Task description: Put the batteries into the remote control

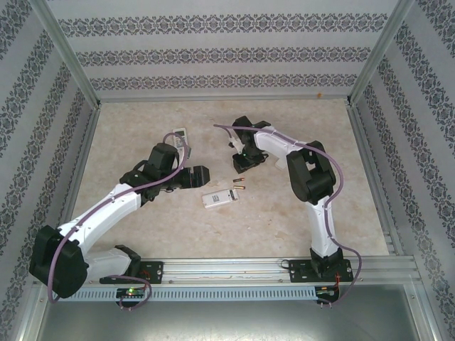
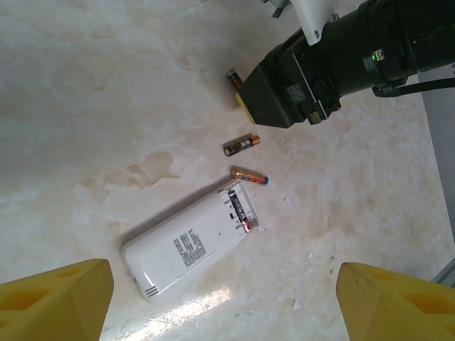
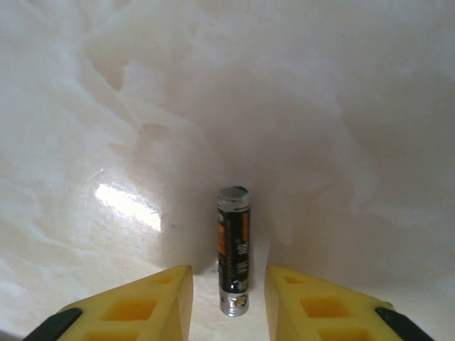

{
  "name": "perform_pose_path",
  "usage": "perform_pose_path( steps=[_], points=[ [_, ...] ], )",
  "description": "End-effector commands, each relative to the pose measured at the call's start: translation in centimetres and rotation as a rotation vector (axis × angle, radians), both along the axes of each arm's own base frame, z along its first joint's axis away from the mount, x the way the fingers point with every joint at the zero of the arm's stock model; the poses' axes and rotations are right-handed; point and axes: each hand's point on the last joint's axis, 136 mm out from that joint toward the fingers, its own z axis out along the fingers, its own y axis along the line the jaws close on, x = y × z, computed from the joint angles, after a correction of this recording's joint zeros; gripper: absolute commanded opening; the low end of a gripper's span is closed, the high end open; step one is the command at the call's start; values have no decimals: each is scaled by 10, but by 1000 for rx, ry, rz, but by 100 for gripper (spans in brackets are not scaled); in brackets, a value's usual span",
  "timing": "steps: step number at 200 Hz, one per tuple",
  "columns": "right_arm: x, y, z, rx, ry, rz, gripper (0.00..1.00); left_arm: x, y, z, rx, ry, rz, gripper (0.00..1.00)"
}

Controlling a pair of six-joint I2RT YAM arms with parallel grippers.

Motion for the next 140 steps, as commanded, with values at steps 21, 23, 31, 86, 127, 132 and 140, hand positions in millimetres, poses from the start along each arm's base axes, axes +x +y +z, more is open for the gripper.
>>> perform_pose_path(
  steps=[21,23,31,86,127,132,140],
  points=[
    [2,-2,-8,-43,10,6,30,-1,6,5,-9,-35,27,83],
    [3,-2,-8,-43,10,7,30,-1,7,5,-10,-35,29,83],
    [2,-2,-8,-42,11,6,29,-1,7,4,-7,-34,33,83],
    [-1,6,38,96,24,-223,37,2,7,2,-13,-35,46,83],
    [-26,-8,59,134,71,-535,37,4,6,1,-12,-33,46,83],
    [-32,-8,59,122,78,-543,37,4,7,0,-11,-33,49,83],
    [-41,-9,59,84,82,-548,38,5,7,-1,-9,-32,51,83]
  ],
)
